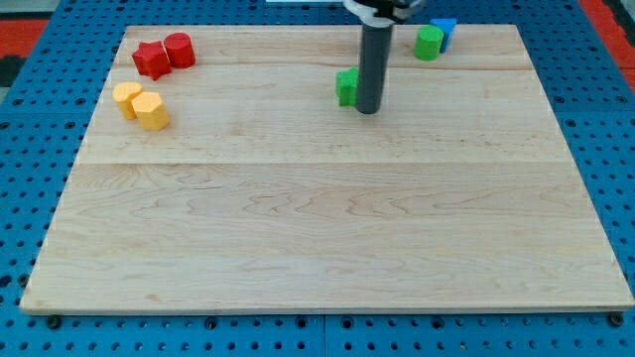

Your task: Push the green star left to the green circle

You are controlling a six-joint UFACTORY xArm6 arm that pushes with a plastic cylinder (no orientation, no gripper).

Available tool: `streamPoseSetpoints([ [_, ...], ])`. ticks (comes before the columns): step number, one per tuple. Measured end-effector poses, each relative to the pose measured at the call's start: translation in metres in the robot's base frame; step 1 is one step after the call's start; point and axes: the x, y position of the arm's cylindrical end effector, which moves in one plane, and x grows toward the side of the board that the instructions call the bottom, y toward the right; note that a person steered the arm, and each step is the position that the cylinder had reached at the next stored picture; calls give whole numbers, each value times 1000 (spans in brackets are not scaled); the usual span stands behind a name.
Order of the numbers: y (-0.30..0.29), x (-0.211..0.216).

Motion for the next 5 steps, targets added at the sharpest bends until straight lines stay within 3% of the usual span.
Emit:
streamPoseSetpoints([
  [1,-8,-41],
  [4,-96,-56],
  [5,-75,-75],
])
